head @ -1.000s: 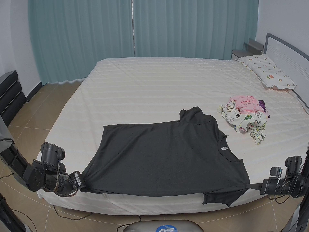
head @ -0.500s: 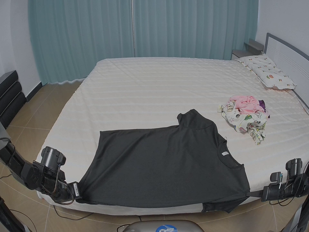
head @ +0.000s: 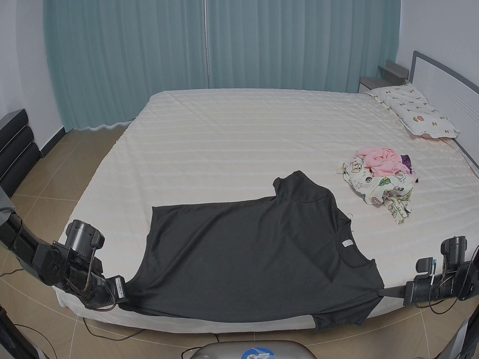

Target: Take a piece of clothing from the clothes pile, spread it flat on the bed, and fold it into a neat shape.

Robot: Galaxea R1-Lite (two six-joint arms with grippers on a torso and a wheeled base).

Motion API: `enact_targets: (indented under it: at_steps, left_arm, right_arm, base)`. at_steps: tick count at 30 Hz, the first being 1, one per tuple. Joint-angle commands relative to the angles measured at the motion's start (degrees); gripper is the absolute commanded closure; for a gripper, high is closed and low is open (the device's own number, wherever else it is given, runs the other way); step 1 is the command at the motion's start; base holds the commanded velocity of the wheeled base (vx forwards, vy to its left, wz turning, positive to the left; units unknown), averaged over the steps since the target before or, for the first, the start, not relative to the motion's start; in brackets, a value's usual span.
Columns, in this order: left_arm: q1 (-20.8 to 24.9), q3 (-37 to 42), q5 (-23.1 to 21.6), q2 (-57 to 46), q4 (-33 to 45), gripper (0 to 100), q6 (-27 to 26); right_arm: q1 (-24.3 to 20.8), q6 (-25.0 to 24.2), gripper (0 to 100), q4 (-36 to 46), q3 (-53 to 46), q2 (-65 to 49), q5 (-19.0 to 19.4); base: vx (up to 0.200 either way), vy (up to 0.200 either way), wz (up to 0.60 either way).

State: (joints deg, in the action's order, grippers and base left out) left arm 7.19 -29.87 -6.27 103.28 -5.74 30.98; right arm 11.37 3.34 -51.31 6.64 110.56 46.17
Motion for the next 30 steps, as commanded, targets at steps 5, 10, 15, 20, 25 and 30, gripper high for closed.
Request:
enact_targets:
  at_steps: [5, 10, 15, 20, 25, 30]
  left_arm:
    - [-0.8, -7.6, 0.1, 1.2, 0.0, 100, 6.0]
    - [-1.9, -10.6, 0.1, 4.8, -0.1, 100, 8.0]
    - [-2.5, -13.4, -0.4, 8.5, -0.1, 100, 9.5]
    - [-2.8, -17.2, -0.4, 11.8, 0.0, 100, 11.9]
    - [-2.8, -20.0, -0.6, 14.1, -0.1, 100, 13.4]
    - [-2.8, -24.4, -0.8, 17.6, -0.1, 100, 16.0]
  right_arm:
    - [-3.1, -5.0, 100, 1.7, 10.8, 1.7, 0.1]
    - [-2.9, -5.7, 100, 7.5, 16.3, 2.1, 0.1]
    - [-2.9, -5.8, 100, 10.3, 20.1, 3.4, 0.2]
    - [-3.0, -7.6, 100, 10.4, 23.0, 5.0, -0.3]
    - [-3.3, -9.4, 100, 10.4, 24.5, 6.0, -0.4]
    - [-3.2, -10.4, 100, 10.4, 27.3, 9.1, -0.6]
  base:
    - [0.0, 0.0, 0.0]
    - [0.0, 0.0, 0.0]
    - [0.0, 0.0, 0.0]
    - [0.0, 0.0, 0.0]
    - [0.0, 0.0, 0.0]
    - [0.0, 0.0, 0.0]
